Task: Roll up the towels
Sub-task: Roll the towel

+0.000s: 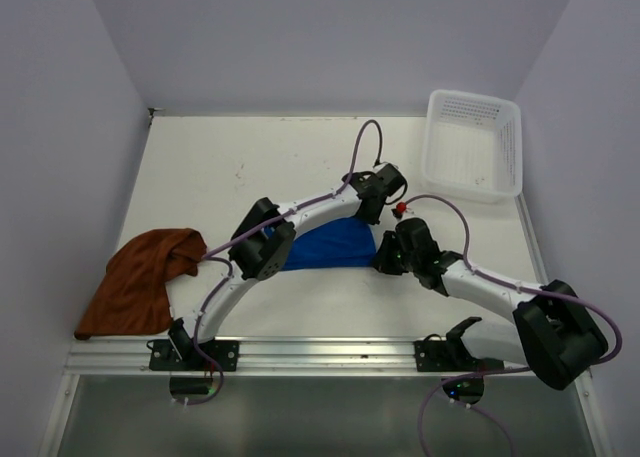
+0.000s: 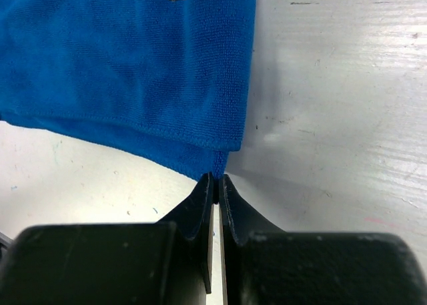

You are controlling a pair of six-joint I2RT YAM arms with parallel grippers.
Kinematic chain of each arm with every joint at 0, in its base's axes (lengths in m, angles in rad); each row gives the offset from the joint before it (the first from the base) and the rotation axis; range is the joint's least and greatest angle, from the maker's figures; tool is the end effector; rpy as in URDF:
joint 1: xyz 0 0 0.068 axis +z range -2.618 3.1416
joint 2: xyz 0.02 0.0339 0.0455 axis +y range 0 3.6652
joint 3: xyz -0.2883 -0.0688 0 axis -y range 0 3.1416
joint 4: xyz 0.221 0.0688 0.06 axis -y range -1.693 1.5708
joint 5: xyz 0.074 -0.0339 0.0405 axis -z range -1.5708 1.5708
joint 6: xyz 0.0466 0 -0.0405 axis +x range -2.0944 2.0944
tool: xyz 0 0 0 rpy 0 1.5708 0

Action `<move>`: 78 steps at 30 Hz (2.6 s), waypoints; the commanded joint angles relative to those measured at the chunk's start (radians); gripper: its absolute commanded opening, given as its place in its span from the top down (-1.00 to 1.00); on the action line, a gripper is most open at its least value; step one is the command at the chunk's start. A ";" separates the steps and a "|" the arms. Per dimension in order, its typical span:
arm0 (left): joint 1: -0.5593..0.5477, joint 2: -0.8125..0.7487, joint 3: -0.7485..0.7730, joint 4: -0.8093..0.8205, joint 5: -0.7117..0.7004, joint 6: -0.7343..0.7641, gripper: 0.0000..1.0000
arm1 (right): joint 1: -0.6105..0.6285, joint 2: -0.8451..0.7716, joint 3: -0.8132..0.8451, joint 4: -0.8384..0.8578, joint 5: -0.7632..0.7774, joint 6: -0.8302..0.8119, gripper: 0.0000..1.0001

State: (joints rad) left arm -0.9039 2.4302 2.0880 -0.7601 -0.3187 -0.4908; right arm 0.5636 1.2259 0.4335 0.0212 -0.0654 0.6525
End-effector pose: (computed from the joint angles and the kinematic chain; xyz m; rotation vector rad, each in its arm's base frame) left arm 0.3332 -0.3996 0.1786 0.4326 2.5472 -0.0776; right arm 0.1732 0.1131 0.1856 0.0748 2.4404 0.6549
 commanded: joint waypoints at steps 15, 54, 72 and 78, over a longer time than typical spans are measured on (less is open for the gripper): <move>0.019 -0.213 -0.189 0.222 0.066 -0.057 0.84 | 0.030 -0.127 0.036 -0.135 0.004 -0.042 0.64; 0.037 -0.280 -0.310 0.291 0.136 -0.054 0.91 | 0.030 0.078 0.139 0.020 0.153 -0.065 0.42; 0.068 -0.321 -0.417 0.416 0.171 -0.134 0.91 | 0.051 0.057 0.159 -0.106 0.253 -0.151 1.00; 0.086 -0.342 -0.477 0.490 0.187 -0.175 0.91 | 0.079 0.055 0.162 -0.130 0.276 -0.159 1.00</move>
State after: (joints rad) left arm -0.8402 2.1551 1.6333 -0.3641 -0.1261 -0.6224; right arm 0.6289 1.2999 0.5594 -0.0643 0.1623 0.5217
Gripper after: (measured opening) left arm 0.122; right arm 0.037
